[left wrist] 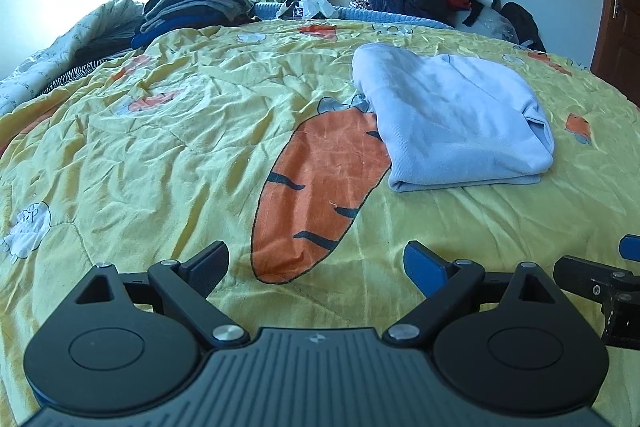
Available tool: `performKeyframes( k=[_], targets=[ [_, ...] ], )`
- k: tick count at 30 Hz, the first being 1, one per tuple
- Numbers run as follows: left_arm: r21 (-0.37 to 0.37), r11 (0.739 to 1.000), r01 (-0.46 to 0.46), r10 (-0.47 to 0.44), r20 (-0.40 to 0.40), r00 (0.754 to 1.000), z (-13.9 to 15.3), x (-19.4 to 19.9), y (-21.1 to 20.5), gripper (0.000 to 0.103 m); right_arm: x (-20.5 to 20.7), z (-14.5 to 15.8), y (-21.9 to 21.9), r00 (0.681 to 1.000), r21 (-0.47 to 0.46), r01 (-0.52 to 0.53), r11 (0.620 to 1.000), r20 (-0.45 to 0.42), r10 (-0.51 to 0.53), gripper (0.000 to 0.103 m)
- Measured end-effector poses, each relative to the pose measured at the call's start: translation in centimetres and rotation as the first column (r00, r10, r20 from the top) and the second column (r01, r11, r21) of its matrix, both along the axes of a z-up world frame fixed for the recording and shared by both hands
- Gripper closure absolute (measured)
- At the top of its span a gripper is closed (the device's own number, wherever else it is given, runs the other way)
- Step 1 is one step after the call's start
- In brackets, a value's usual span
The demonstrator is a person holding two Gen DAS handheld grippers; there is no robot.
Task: Fold small clothes
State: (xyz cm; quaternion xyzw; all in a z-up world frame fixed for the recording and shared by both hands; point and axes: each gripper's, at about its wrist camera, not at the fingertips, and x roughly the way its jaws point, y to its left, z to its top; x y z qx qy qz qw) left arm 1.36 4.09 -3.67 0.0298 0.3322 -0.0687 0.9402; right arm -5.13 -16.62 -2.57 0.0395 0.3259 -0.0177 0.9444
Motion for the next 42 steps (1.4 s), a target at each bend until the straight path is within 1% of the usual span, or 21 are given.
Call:
performKeyframes(
  k=[7, 16, 21, 27, 35, 42],
  targets=[
    [-0.010, 1.000, -0.012, 0.011, -0.007, 1.000, -0.09, 0.19, 0.21, 0.008, 0.46, -0.12, -0.10, 1.000, 0.003, 0.006, 1.000, 0.002, -0.006, 0.005],
    [-0.001, 1.000, -0.014, 0.014, -0.012, 1.000, -0.15, 0.29, 0.14, 0.008, 0.52, -0.20, 0.01, 1.000, 0.006, 0.004, 1.000, 0.000, -0.004, 0.005],
    [-0.023, 1.000, -0.011, 0.011, -0.009, 1.000, 0.02, 0.16, 0.34, 0.008, 0.50, -0.24, 0.00, 1.000, 0.004, 0.002, 1.000, 0.002, -0.002, 0.005],
    [-0.001, 1.000, -0.022, 0.022, -0.004, 1.000, 0.06, 0.16, 0.23, 0.008, 0.50, -0.25, 0.11, 1.000, 0.005, 0.001, 1.000, 0.000, -0.001, 0.005],
    [0.021, 1.000, -0.016, 0.016, 0.004, 1.000, -0.01, 0.12, -0.12, 0.008, 0.56, -0.30, 0.19, 1.000, 0.005, -0.001, 1.000, 0.003, 0.001, 0.005],
    [0.004, 1.000, -0.018, 0.018, -0.009, 1.000, -0.10, 0.28, -0.12, 0.008, 0.79, -0.28, -0.05, 1.000, 0.004, 0.008, 1.000, 0.008, -0.008, 0.005]
  ],
)
